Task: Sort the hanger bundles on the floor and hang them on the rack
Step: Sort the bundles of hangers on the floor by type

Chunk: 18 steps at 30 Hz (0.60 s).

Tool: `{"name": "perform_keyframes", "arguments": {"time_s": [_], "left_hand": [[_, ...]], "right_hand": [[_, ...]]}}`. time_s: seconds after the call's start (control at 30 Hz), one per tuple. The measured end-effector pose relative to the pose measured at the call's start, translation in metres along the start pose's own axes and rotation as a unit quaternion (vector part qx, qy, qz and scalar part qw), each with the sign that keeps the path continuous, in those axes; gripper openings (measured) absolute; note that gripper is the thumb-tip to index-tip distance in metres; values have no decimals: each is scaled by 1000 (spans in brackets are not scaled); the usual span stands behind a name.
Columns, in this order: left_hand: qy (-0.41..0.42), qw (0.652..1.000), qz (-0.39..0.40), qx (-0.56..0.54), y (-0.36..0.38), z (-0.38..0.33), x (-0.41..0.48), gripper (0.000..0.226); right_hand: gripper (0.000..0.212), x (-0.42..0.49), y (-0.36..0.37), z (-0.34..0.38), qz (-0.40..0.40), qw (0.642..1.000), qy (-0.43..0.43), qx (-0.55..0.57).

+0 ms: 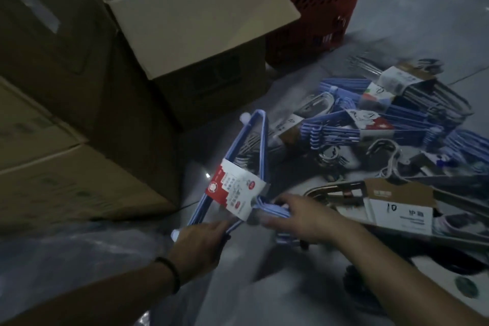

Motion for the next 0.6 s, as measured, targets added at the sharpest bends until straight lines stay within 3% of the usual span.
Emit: {"name": "perform_keyframes", "arguments": {"time_s": [0.1,0.2,0.4,0.5,0.6], "left_hand": [[19,998,52,36,13,3,-33,41],[41,992,123,7,28,2,-55,44],[116,972,204,-18,1,-29,-62,61],[87,985,141,-42,-6,-17,-43,58],[59,997,49,21,1,12,-20,41]], "right_hand": [[48,-2,43,-2,46,987,-33,-147],[22,2,79,-14,80,981,-43,-173],[28,4,95,-34,120,957,-43,-260],[26,7,98,-42,122,955,-38,-267],[26,7,96,-48,68,970,-25,-232]]}}
Point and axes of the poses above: each hand's wrist, its own x-axis towards the middle knuckle, its own y-axis out of the palm, z = x × y, the point moved 3 cm from there along x, towards the middle knuckle, and after that the axes turned 3 degrees about -y, right-handed, at the moved point
